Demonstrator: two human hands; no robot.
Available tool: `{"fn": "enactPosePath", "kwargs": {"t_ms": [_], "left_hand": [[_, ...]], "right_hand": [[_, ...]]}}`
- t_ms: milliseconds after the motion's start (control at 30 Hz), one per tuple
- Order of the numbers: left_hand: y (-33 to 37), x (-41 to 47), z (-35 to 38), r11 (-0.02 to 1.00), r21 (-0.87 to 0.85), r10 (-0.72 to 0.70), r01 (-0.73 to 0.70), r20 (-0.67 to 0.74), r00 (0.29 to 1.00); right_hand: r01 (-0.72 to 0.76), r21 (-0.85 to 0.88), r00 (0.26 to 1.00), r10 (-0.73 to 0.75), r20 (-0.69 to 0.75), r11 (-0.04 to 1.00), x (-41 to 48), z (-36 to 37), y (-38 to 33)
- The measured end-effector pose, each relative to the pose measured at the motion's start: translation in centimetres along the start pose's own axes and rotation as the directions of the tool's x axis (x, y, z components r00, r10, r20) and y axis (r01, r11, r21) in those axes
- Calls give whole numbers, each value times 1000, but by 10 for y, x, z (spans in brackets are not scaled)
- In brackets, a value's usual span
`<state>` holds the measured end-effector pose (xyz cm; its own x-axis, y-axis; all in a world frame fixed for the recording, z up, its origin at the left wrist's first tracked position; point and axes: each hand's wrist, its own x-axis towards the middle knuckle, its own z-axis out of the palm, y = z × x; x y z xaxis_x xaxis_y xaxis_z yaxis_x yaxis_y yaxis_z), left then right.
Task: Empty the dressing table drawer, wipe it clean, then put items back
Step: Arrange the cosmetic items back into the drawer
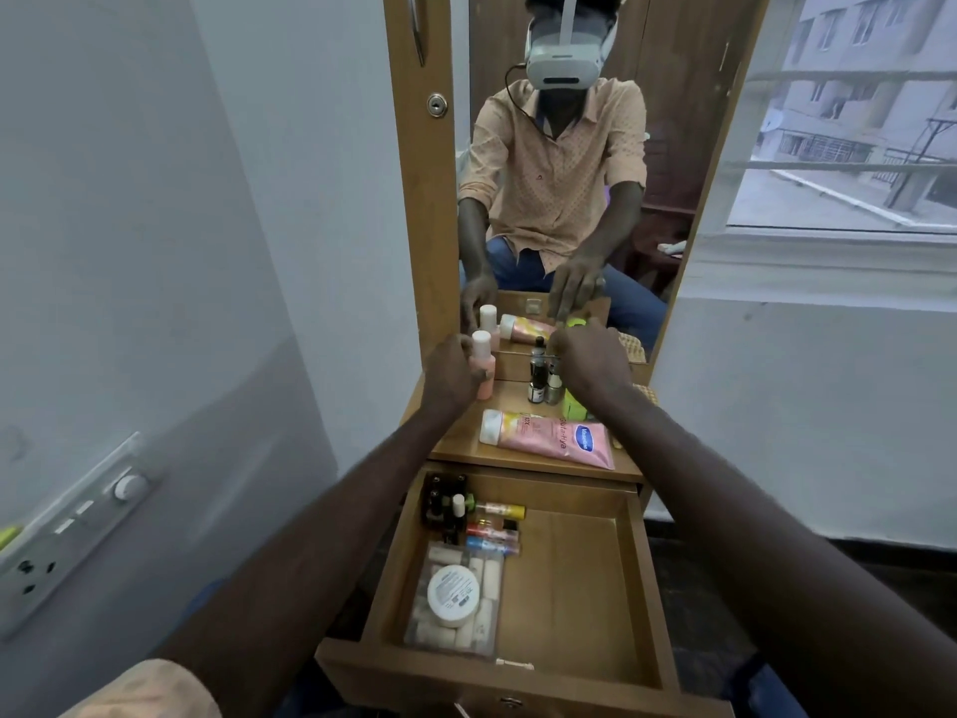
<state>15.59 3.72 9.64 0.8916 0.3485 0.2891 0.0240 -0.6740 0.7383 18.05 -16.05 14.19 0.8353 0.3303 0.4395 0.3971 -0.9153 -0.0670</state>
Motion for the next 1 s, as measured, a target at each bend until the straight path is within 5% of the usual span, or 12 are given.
{"fn": "enactPosePath", "kwargs": {"t_ms": [167, 267, 467, 1000], "left_hand": [[36, -34, 2, 955, 103, 296, -278, -357, 886], [53, -39, 14, 882, 146, 470, -447, -219, 855], [46, -24, 43, 898, 187, 398, -399, 42, 916], [40, -5, 53, 900, 221, 371, -377, 69, 926]], "right_hand": [[37, -109, 996, -28, 84, 993, 5, 5, 2], [71, -128, 991, -55, 123, 989, 5, 5, 4], [96, -119, 982, -75, 174, 988, 5, 6, 9], [165, -110, 968, -140, 208, 980, 11, 7, 8]]}}
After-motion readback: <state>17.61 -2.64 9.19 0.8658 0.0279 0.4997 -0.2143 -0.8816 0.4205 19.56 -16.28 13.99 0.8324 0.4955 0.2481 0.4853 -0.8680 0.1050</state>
